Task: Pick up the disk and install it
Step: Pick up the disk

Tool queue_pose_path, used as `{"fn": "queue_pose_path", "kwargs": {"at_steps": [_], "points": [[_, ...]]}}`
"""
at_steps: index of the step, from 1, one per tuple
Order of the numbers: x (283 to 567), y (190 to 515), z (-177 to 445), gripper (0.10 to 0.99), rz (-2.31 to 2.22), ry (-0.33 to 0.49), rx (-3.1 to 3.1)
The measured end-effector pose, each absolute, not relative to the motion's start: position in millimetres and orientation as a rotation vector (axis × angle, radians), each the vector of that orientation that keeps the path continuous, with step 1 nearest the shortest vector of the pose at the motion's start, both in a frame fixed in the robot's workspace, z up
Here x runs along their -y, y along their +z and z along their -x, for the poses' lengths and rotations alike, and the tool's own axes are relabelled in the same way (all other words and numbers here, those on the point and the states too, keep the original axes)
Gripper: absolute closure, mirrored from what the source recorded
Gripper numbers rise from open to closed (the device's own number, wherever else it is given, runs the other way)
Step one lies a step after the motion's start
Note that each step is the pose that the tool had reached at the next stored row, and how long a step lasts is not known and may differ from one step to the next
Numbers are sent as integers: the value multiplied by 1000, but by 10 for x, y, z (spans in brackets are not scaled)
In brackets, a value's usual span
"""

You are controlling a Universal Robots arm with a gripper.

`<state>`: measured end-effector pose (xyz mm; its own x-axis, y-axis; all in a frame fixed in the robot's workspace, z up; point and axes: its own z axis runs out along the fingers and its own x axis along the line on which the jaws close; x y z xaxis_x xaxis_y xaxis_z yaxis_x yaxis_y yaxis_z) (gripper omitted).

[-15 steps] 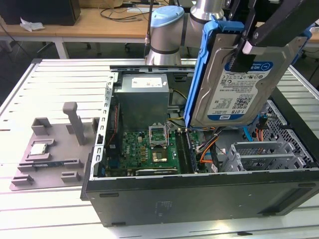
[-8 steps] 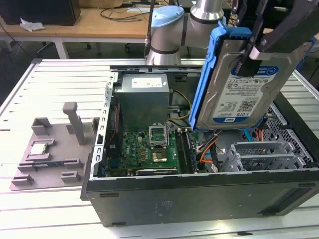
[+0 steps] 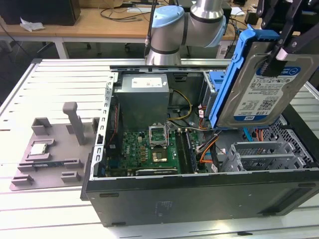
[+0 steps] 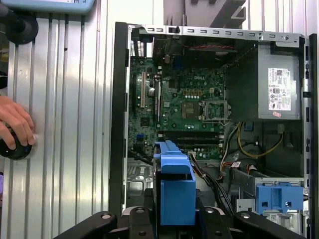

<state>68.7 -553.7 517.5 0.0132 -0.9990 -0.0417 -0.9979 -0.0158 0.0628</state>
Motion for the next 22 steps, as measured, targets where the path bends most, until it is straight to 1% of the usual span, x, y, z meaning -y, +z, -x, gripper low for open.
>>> {"fn": "queue_pose_path", "kwargs": {"at_steps": [22], "points": [[5530, 5097, -923, 722, -2224, -114, 2192]]}}
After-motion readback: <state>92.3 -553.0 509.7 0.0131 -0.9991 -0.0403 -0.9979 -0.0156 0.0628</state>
